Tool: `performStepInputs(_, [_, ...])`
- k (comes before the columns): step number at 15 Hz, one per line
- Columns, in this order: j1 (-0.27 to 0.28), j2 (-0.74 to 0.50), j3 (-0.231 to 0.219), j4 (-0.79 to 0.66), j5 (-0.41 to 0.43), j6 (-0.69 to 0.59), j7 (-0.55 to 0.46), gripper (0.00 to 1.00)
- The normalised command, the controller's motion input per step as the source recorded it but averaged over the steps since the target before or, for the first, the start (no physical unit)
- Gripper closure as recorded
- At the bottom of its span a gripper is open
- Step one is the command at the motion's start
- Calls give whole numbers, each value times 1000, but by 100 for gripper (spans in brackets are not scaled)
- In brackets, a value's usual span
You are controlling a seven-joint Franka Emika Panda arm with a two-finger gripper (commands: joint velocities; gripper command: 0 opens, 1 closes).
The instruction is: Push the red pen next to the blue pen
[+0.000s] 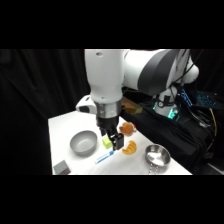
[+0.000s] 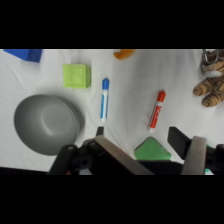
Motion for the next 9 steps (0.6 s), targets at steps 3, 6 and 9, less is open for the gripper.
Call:
performStepInputs(3, [166,444,3,569,-129,-67,306,0])
performStepInputs(6, [137,465,-16,563,-37,-2,264,0])
performStepInputs(9, [126,426,-28,474,30,45,202,0])
